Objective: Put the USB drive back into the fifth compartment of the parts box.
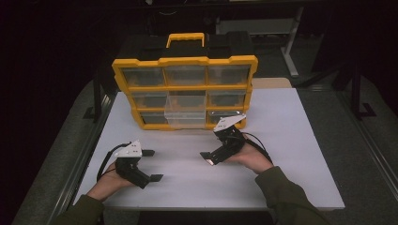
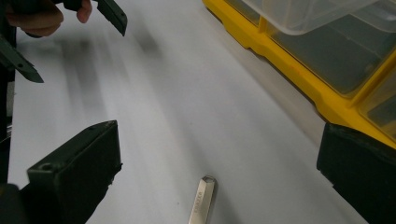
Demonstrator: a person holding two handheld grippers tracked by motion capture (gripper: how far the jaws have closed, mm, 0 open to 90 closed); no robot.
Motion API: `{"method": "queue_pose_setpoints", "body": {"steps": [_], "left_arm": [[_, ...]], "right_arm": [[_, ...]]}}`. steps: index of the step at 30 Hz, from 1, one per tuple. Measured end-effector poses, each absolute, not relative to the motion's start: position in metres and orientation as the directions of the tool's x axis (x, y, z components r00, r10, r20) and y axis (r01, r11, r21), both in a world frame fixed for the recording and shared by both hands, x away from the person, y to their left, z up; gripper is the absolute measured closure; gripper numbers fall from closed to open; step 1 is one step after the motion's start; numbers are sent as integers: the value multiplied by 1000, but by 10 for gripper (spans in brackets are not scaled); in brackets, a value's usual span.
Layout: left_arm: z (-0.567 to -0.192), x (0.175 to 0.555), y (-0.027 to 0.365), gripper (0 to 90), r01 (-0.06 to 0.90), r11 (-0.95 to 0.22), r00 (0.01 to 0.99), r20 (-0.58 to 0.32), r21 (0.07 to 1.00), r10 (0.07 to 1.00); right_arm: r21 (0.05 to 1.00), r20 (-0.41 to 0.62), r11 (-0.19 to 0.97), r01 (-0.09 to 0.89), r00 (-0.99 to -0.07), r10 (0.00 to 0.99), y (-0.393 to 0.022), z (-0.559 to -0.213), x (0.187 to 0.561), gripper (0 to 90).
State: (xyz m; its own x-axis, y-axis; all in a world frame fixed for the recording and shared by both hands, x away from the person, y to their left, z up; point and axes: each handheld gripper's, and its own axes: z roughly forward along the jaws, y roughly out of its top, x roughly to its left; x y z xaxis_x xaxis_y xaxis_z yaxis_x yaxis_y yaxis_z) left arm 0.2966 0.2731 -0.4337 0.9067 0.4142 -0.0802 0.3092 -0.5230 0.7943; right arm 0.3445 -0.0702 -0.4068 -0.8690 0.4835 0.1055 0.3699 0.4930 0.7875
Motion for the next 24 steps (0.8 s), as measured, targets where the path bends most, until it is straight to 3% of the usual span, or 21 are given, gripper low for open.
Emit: {"method": "queue_pose_setpoints", "body": {"steps": [24], "left_arm": [[-433, 295, 274, 0, 301, -522, 909, -75, 798, 409]], "right_arm": [[743, 105, 546, 386, -874, 475, -59, -422, 346, 0]]}}
